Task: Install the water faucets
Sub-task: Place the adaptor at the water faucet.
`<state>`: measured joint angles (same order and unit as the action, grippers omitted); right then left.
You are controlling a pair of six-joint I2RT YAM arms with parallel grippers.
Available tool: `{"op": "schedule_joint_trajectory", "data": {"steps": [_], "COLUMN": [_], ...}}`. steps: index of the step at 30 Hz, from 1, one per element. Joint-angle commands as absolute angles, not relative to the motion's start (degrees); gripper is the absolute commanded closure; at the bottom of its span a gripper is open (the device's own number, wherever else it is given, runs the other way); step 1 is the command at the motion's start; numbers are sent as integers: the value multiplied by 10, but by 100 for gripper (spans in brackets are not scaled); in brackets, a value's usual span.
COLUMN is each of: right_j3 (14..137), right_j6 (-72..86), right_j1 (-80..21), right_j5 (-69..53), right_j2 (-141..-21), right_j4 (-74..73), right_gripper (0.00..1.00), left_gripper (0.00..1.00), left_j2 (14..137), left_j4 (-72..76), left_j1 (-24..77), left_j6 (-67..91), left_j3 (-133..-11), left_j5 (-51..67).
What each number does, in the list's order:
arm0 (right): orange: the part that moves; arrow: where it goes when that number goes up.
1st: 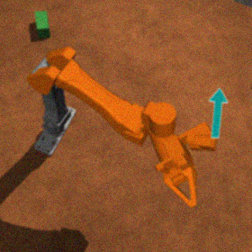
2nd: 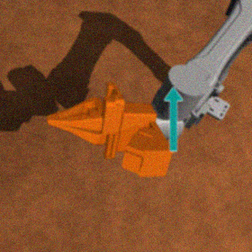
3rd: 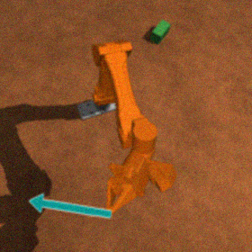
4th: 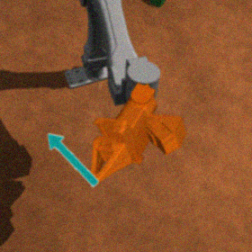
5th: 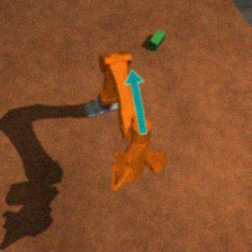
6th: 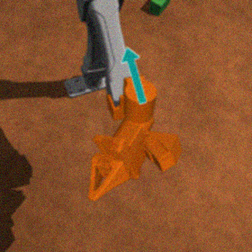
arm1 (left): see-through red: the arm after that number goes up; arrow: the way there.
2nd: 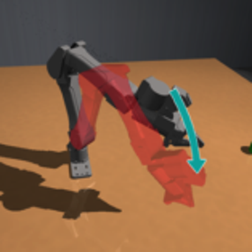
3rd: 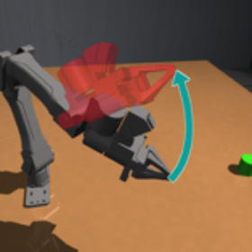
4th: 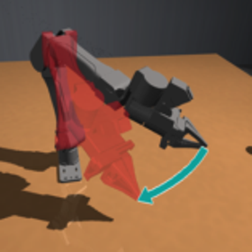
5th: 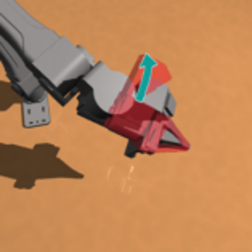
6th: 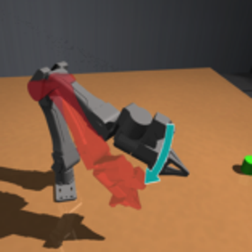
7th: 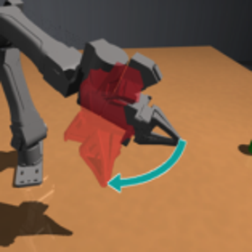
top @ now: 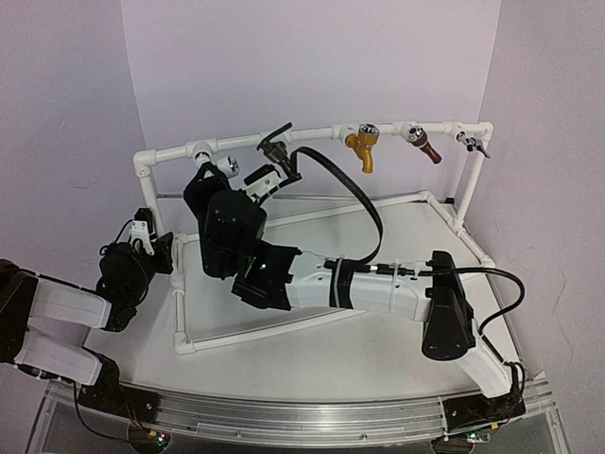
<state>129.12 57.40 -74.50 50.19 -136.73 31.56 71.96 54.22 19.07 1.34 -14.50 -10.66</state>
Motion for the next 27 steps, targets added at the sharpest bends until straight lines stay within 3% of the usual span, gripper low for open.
{"op": "schedule_joint_trajectory", "data": {"steps": [1,8,16,27], "right_j3": [1277,1268,1216,1079], "right_j6": [529,493,450,411], "right_j1": [-709,-712,-720,-725], "right_j5": [457,446,421,360], "right_j2": [-1372,-1366,-1335,-1248], "right_j4": [321,339,381,453], "right_gripper": [64,40,2,2], "left_gripper": [100,100,100,100], "left_j2": [709,709,709,711], "left_j4": [567,567,567,567], "left_j1": [211,212,213,215], "left_j6": [21,20,19,19], "left_j3": [-156,-156,-156,-157], "left_j5": [-58,-57,-56,-54]}}
